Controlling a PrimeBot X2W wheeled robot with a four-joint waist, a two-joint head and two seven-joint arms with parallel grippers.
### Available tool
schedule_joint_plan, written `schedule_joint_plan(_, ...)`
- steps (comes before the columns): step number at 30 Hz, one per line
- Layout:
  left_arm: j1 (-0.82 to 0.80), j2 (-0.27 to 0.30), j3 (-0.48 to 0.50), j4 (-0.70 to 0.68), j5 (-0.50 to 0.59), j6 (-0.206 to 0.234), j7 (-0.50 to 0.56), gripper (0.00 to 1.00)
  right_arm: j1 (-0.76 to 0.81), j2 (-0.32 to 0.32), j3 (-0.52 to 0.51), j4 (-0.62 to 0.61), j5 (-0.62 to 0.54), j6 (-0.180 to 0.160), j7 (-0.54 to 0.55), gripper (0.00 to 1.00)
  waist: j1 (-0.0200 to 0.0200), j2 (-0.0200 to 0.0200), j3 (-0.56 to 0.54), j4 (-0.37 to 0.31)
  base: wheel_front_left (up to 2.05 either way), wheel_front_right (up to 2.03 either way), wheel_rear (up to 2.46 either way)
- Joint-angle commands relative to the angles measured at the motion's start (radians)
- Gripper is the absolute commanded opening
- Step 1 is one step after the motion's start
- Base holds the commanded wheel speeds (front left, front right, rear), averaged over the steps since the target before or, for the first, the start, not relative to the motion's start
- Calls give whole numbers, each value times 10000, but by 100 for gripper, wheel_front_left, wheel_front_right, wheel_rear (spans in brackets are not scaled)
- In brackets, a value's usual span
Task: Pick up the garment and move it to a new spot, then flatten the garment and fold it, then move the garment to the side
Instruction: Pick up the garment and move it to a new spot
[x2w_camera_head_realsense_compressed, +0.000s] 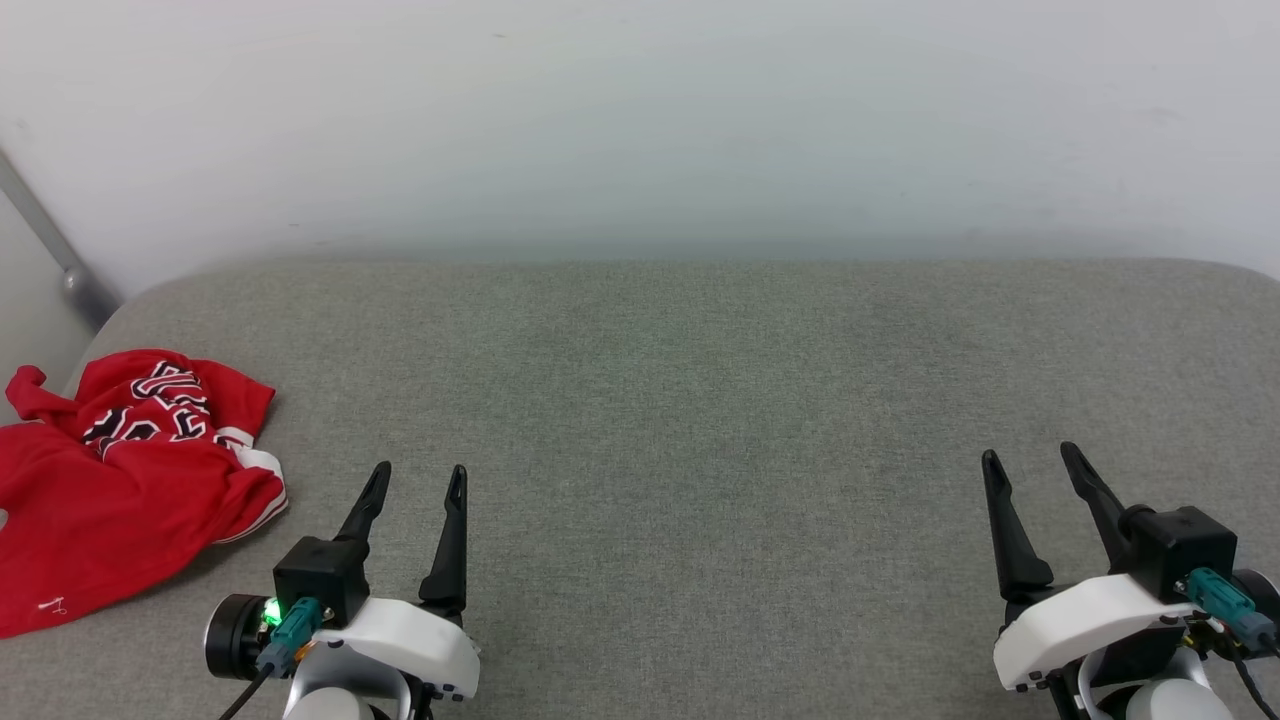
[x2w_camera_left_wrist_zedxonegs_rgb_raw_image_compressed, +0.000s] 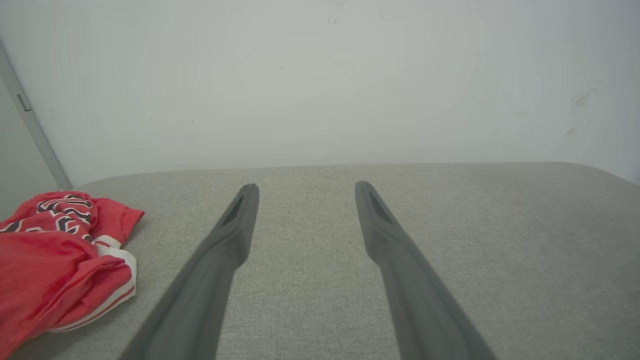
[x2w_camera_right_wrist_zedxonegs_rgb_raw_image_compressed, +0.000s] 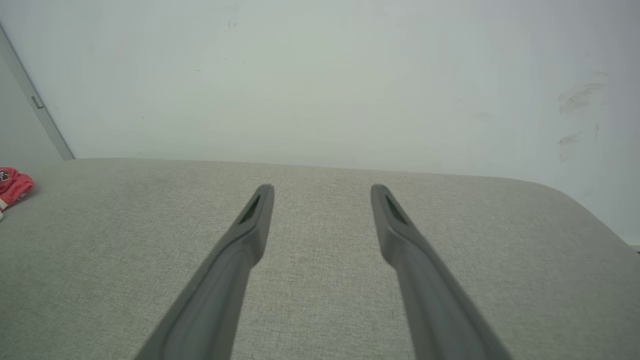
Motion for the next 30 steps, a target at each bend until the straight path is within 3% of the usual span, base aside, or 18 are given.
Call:
schedule_joint_plan(1, -87, -11, 5, 18, -28, -31, -25, 100, -66, 6, -4, 36, 30, -3, -57, 100, 0, 0, 0, 5, 0, 0, 0)
schedule_joint_plan(13, -267, -40, 77, 168, -19, -9, -25, 100, -103, 7, 25, 36, -108, -3, -139, 100, 0, 0, 53, 395, 0, 0, 0)
schedule_joint_plan(30, -486, -60, 519, 78, -221, 112, -24, 100, -207, 6, 352, -345, -336, -3, 1, 100, 0, 0, 287, 3232, 0, 0, 0)
